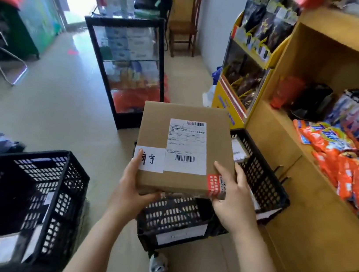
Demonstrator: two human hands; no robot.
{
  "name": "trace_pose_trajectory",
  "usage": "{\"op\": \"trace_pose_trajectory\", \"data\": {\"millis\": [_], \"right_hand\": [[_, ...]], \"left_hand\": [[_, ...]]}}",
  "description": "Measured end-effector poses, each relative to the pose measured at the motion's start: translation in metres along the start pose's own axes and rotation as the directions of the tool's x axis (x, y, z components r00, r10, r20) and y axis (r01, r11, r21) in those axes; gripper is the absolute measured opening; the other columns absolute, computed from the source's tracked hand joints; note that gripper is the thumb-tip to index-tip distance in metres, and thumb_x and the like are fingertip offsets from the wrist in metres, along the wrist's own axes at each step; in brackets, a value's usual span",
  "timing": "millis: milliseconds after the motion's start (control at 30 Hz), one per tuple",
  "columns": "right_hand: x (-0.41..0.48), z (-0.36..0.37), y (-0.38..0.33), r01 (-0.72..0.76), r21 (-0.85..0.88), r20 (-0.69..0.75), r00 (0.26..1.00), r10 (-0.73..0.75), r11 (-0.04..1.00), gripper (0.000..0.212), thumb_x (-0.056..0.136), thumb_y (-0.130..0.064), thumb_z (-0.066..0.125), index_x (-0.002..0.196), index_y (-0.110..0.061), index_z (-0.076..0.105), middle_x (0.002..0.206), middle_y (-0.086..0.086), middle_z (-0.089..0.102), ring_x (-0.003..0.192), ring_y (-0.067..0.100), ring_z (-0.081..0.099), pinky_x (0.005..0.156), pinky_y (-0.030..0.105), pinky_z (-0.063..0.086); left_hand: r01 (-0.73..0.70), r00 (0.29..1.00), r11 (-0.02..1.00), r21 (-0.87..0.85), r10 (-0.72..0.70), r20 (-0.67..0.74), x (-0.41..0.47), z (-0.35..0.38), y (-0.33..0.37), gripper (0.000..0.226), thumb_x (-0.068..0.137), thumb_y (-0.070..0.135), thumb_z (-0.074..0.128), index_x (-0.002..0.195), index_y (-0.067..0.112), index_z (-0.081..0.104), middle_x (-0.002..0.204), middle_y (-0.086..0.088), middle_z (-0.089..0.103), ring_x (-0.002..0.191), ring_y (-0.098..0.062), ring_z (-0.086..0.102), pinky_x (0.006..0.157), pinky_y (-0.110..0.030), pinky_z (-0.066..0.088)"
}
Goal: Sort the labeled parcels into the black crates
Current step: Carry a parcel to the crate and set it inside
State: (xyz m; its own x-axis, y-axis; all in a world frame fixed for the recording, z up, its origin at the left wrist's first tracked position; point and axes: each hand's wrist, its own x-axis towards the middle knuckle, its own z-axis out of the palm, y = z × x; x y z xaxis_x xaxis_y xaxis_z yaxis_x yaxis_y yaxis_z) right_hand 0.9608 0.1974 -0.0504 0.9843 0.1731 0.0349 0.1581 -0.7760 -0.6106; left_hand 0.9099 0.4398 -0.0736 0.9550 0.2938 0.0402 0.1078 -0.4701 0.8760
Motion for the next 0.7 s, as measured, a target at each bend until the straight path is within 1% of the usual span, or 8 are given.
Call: {"op": "trace_pose_trajectory", "data": {"millis": [100, 200, 300, 367, 433, 500, 600, 700], "right_hand": [[0.04, 0.012, -0.005, 0.021, 0.008, 0.033, 0.999, -0.021, 1.0, 0.08, 0.086, -0.006, 0.068, 0.147, -0.044, 0.031, 0.161, -0.005, 0.005, 0.144, 0.025, 0.024, 0.096, 0.03, 0.045], [0.082, 0.024, -0.007, 0.027, -0.009, 0.07, 0.997, -0.026, 1.0, 0.083, 0.086, -0.006, 0.069, 0.147, -0.046, 0.028, 0.161, -0.002, 0.004, 0.144, 0.027, 0.024, 0.097, 0.032, 0.046], [0.119, 0.037, -0.006, 0.005, -0.037, 0.12, 0.993, 0.0, 0.999, 0.085, 0.085, -0.01, 0.071, 0.147, -0.047, 0.025, 0.161, -0.002, 0.0, 0.146, 0.028, 0.02, 0.103, 0.04, 0.046], [0.14, 0.049, 0.0, -0.024, -0.068, 0.138, 0.99, 0.033, 0.997, 0.086, 0.082, -0.019, 0.075, 0.147, -0.046, 0.025, 0.162, 0.0, 0.001, 0.147, 0.028, 0.017, 0.106, 0.043, 0.042], [0.158, 0.065, 0.009, -0.055, -0.107, 0.163, 0.984, 0.072, 0.993, 0.088, 0.081, -0.028, 0.077, 0.148, -0.046, 0.022, 0.161, 0.002, 0.002, 0.147, 0.028, 0.015, 0.108, 0.044, 0.038], [0.174, 0.084, 0.02, -0.064, -0.14, 0.198, 0.976, 0.091, 0.988, 0.09, 0.082, -0.031, 0.076, 0.15, -0.044, 0.019, 0.161, 0.003, -0.001, 0.147, 0.028, 0.011, 0.109, 0.045, 0.036], [0.191, 0.113, 0.042, -0.089, -0.171, 0.257, 0.957, 0.132, 0.981, 0.091, 0.084, -0.028, 0.074, 0.151, -0.043, 0.015, 0.162, 0.001, -0.007, 0.148, 0.029, 0.01, 0.108, 0.044, 0.039], [0.204, 0.142, 0.067, -0.111, -0.191, 0.317, 0.934, 0.168, 0.975, 0.091, 0.085, -0.026, 0.073, 0.151, -0.045, 0.012, 0.162, 0.0, -0.01, 0.149, 0.029, 0.007, 0.108, 0.042, 0.038]], "left_hand": [[0.027, 0.999, 1.0, 0.0, -0.027, -0.024, 0.031, -0.001, -0.007, 0.117, 0.065, 0.024, 0.089, 0.15, 0.048, 0.011, 0.148, 0.009, 0.037, 0.127, -0.009, 0.044, 0.089, -0.019, 0.041], [0.055, 0.998, 0.999, -0.004, -0.055, -0.04, 0.066, 0.002, -0.015, 0.116, 0.065, 0.025, 0.089, 0.15, 0.046, 0.014, 0.146, 0.012, 0.037, 0.122, -0.002, 0.042, 0.084, -0.006, 0.037], [0.078, 0.996, 0.996, 0.044, -0.076, -0.042, 0.101, 0.006, -0.029, 0.115, 0.063, 0.026, 0.09, 0.151, 0.041, 0.017, 0.151, 0.006, 0.035, 0.131, -0.006, 0.039, 0.097, -0.017, 0.036], [0.093, 0.996, 0.992, 0.084, -0.091, -0.021, 0.123, 0.013, -0.041, 0.114, 0.063, 0.028, 0.089, 0.152, 0.038, 0.018, 0.156, 0.004, 0.027, 0.139, -0.008, 0.031, 0.106, -0.023, 0.032], [0.115, 0.993, 0.988, 0.099, -0.116, 0.007, 0.141, 0.023, -0.053, 0.113, 0.065, 0.027, 0.089, 0.151, 0.038, 0.017, 0.161, 0.005, 0.013, 0.139, -0.001, 0.021, 0.105, -0.02, 0.025], [0.144, 0.989, 0.98, 0.135, -0.149, 0.026, 0.153, 0.036, -0.07, 0.112, 0.068, 0.026, 0.087, 0.152, 0.038, 0.015, 0.161, 0.007, 0.008, 0.139, -0.004, 0.021, 0.1, -0.019, 0.026], [0.22, 0.972, 0.963, 0.156, -0.23, 0.052, 0.165, 0.058, -0.1, 0.111, 0.069, 0.024, 0.086, 0.152, 0.038, 0.014, 0.159, 0.006, 0.011, 0.14, -0.012, 0.026, 0.101, -0.022, 0.028], [0.308, 0.947, 0.942, 0.131, -0.317, 0.056, 0.17, 0.081, -0.13, 0.112, 0.067, 0.022, 0.087, 0.152, 0.035, 0.016, 0.156, 0.004, 0.013, 0.133, -0.003, 0.024, 0.105, -0.018, 0.023]]}}
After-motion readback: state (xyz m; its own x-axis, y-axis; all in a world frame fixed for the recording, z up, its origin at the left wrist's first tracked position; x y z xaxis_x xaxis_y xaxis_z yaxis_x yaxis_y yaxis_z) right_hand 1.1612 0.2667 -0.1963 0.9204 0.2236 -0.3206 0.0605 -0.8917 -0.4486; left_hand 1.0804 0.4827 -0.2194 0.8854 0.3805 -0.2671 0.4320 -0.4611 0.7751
